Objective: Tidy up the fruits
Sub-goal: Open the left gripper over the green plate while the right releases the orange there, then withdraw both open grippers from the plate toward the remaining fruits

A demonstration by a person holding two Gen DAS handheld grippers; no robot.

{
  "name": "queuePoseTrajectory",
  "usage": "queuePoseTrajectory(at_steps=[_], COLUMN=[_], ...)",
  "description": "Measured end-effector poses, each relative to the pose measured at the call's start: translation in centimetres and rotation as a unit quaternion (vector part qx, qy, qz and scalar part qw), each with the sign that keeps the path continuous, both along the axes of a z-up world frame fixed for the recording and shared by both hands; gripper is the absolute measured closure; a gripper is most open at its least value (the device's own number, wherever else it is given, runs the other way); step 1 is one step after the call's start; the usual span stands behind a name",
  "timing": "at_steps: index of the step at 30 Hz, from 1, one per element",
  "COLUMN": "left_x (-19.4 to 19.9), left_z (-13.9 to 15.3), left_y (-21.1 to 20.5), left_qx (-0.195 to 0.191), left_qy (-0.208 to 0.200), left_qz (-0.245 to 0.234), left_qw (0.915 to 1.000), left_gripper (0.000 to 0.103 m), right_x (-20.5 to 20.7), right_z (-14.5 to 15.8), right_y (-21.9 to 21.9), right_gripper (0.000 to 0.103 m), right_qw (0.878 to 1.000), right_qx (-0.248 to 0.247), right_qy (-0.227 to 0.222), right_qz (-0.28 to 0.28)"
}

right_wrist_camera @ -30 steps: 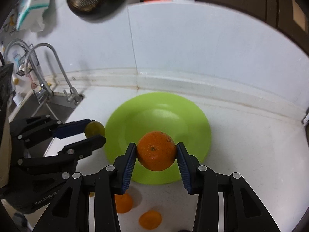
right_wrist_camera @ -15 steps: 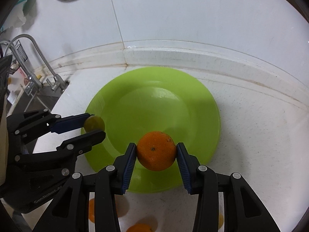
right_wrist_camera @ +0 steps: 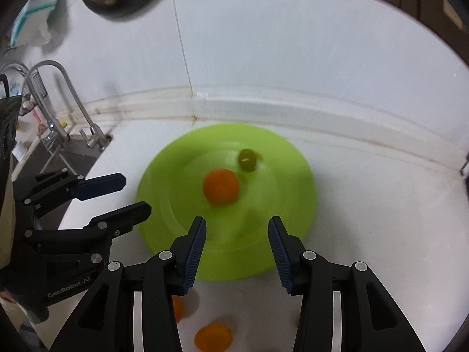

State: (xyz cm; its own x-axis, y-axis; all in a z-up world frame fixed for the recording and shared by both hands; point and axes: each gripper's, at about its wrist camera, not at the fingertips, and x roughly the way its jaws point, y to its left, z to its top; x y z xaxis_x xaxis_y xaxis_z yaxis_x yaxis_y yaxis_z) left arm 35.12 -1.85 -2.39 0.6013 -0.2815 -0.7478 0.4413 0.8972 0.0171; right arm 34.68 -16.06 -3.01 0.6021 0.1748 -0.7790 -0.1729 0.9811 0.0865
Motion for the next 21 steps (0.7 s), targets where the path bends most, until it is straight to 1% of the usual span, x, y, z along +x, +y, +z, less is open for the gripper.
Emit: queuePoseTrajectory(at_steps=[2,5,6,7,8,10,12,14,16,18,21], left_x=[-1.3,-3.7,-4.4,-5.0,-5.7,-7.1,-8.3,-9.5,-11.0,-12.0,-13.5], left_z=[0.9,2.2,2.6,3.0,3.5,4.3,4.9,5.4,5.9,6.1,6.2], left_y=[0.0,-0.1,-0.2,-0.3,-0.4,-0.7,-1.0,-1.3,-1.6,-1.9,-2.4], left_qx=[-0.003,-0.006,-0.006,-0.008,-0.012,-0.017,-0.023,-0.029,-0.035,-0.037,-0.041], left_qy=[-0.015,-0.037,-0.043,-0.049,-0.055,-0.064,-0.072,-0.078,-0.086,-0.09,-0.092], left_qz=[0.0,-0.006,-0.006,-0.007,-0.008,-0.011,-0.014,-0.016,-0.019,-0.021,-0.028], left_qw=[0.9999,0.9993,0.999,0.9987,0.9984,0.9977,0.997,0.9964,0.9955,0.995,0.9946], left_gripper=[0.052,0.046,0.046,0.044,0.042,0.039,0.039,0.035,0.034,0.032,0.031], right_x=[-1.4,-3.6,-4.2,-5.0,-5.8,-7.3,-8.8,-10.4,-11.7,-13.0,-15.0], right_z=[1.2,2.9,3.2,3.7,4.0,4.8,5.4,6.0,6.4,6.7,7.0], right_y=[-0.1,-0.6,-0.8,-1.0,-1.2,-1.7,-2.2,-2.8,-3.3,-3.6,-4.4], right_gripper=[0.058,0.058,0.056,0.052,0.05,0.05,0.05,0.05,0.05,0.05,0.049], right_qw=[1.0,0.999,0.998,0.997,0.997,0.995,0.994,0.993,0.992,0.99,0.988], right_qx=[-0.005,-0.01,-0.006,-0.004,-0.003,0.0,0.0,0.004,0.003,0.002,0.001], right_qy=[-0.017,-0.045,-0.062,-0.07,-0.079,-0.095,-0.105,-0.116,-0.123,-0.132,-0.142], right_qz=[-0.001,-0.006,-0.007,-0.01,-0.014,-0.02,-0.029,-0.036,-0.04,-0.047,-0.058])
